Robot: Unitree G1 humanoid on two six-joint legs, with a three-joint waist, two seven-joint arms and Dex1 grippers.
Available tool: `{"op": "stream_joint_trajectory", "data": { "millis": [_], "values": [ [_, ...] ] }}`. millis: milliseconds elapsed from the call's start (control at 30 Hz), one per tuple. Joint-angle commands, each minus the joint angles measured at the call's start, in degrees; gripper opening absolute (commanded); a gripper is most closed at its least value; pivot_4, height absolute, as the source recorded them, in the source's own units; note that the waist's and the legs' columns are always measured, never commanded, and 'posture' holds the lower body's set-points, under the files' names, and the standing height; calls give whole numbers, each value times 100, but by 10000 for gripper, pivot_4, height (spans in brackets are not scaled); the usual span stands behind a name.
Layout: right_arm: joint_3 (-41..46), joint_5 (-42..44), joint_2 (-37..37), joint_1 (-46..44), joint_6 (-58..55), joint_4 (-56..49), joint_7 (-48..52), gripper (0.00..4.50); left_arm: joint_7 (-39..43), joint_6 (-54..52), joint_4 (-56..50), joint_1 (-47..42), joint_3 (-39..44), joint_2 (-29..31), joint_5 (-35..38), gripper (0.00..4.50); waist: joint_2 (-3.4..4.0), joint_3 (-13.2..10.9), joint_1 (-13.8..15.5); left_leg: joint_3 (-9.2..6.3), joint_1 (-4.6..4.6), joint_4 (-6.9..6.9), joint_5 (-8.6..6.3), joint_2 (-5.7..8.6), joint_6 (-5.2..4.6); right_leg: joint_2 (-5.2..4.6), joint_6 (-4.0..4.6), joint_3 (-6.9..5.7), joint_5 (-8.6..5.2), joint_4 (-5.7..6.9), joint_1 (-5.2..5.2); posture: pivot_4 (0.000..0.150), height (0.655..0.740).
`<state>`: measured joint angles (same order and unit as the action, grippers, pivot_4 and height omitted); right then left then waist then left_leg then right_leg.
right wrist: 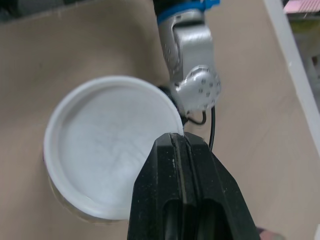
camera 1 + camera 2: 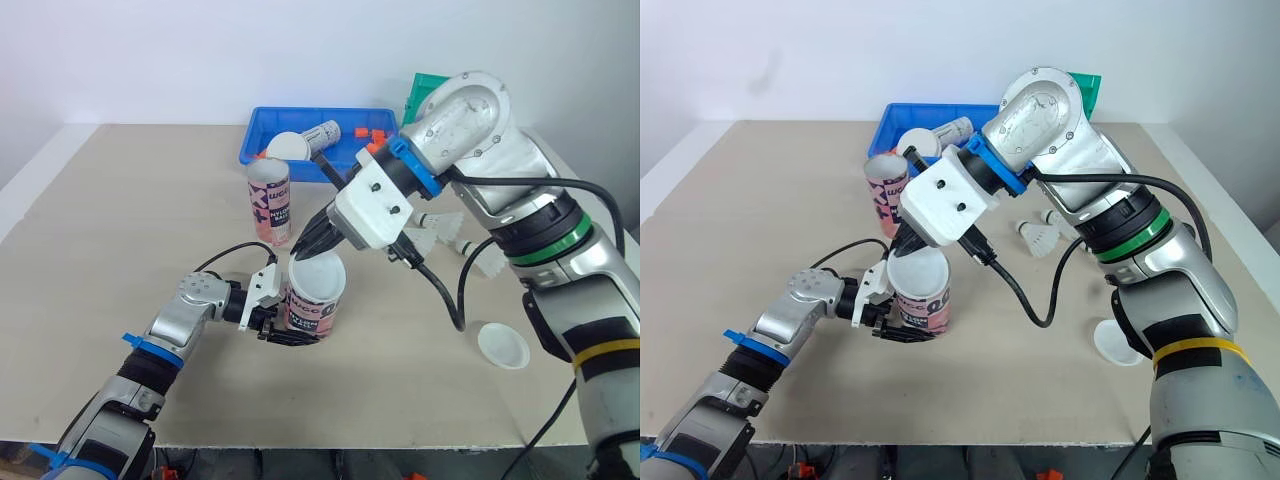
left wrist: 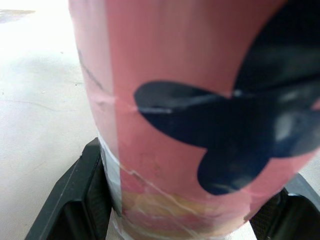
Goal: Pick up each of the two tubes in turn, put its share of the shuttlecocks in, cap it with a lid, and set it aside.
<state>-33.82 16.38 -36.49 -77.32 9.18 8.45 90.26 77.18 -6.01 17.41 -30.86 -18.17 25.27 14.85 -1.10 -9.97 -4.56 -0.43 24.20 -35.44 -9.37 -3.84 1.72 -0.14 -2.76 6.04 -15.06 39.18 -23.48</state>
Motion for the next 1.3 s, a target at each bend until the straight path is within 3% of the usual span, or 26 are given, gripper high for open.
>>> {"op": "stream_joint_trajectory", "data": {
  "millis": [33,900,1300],
  "values": [
    [-71,-116,-131,-27,207,-17,224,259,-30,-112,444,244,-251,254,-512,29945,0,0,0,0,0,0,0,0,0,0,0,0,0,0,0,1500,7038],
    [102,141,29,-227,211,73,224,259,1,-95,529,157,-244,251,-516,29945,0,0,-1,-1,-1,1,0,-1,0,2,3,0,0,0,-1,1500,7038],
    [-469,-54,-295,-20,456,-148,224,259,-35,-121,520,149,-225,263,-470,29945,-1,1,3,0,-1,1,0,0,0,-1,1,0,-2,0,1,1500,7038]
  ]
}}
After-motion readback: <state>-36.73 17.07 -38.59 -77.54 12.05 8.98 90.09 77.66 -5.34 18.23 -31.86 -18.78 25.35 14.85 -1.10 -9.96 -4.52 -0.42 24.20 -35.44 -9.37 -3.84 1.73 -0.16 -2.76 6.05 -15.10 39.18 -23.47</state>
